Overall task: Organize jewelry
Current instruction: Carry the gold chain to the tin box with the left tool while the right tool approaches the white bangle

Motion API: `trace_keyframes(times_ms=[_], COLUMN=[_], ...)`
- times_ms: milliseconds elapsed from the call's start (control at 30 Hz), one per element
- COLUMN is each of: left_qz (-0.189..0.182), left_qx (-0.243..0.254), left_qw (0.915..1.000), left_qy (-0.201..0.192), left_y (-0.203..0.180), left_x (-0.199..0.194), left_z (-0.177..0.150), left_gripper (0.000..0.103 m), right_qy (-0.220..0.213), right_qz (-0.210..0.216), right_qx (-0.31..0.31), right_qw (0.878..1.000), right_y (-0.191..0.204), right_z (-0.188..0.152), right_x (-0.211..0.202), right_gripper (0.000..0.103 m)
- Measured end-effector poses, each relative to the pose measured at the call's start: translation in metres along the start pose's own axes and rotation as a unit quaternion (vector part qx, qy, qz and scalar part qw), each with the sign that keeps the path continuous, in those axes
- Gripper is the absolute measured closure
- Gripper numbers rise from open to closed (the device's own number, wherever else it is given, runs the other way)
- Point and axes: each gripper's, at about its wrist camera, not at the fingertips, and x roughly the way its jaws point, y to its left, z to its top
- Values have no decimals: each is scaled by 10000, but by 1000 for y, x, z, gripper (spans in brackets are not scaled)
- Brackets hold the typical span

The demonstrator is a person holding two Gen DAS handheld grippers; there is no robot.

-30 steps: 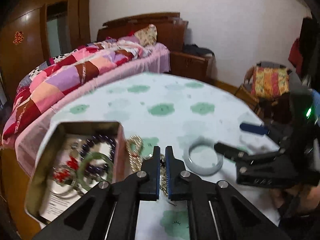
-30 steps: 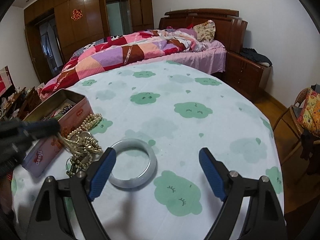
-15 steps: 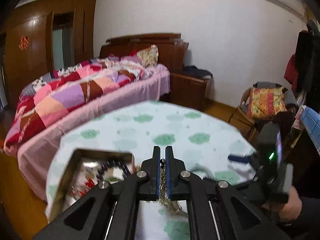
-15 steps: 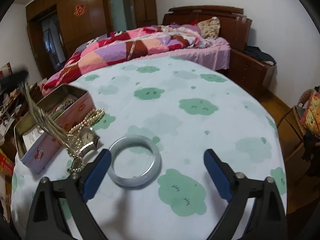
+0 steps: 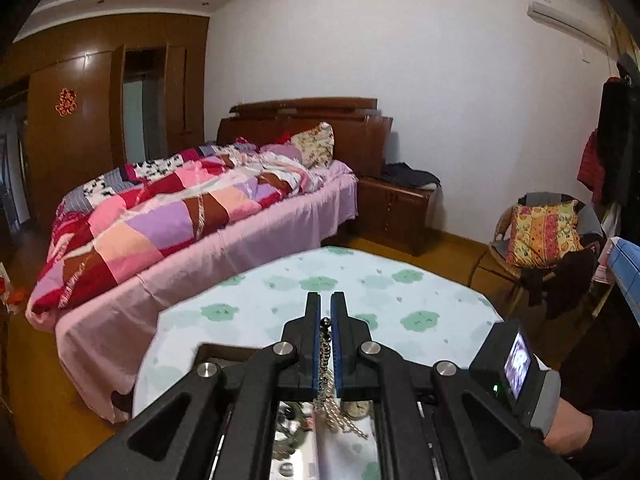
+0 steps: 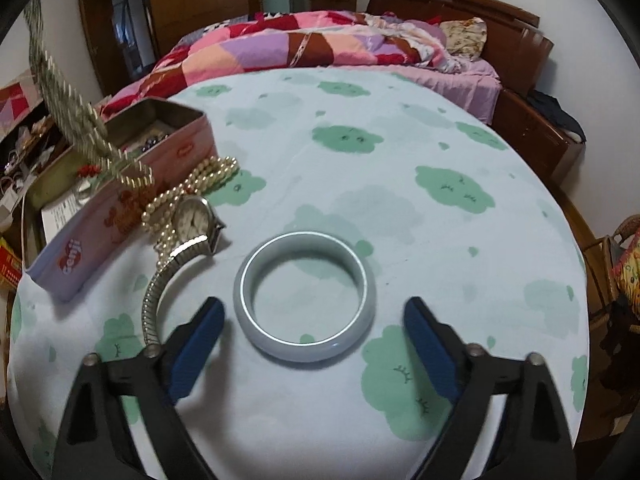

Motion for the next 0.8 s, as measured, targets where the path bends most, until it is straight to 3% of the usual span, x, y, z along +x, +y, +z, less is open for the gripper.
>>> trace_keyframes(times_ms=[67, 167, 633, 667, 700, 733, 800], left_qz=[83, 184, 628, 646, 670, 688, 702], left_qx=[37, 63, -74, -94, -121, -145, -196], left_qw=[9999, 9997, 9979, 9978, 9975, 9973, 9970], left_qy=[-74, -127, 97, 121, 166, 200, 274], left_y=[4, 11, 49, 51, 54, 57, 60], left_x=[-4, -7, -7, -6, -5, -3, 0], left_z=[6, 11, -2, -4, -7, -9, -15], left_gripper=[99, 99, 99, 99, 99, 99, 99], right_qy=[76, 45, -818, -865, -910, -958, -1069], right_qz=[56, 40, 23, 58, 230, 154, 58], right_qx=[-54, -82, -55, -71, -105, -112, -231], right_qw=[9999, 9999, 9966, 9962, 9955, 9952, 9940], right_y=[2, 3, 12, 14, 17, 19, 25], right_z=[0, -1, 15, 17, 21, 24, 31], right_x=[3, 1, -33, -35, -38, -41, -48], right_gripper=[27, 27, 31, 44, 96, 91, 94])
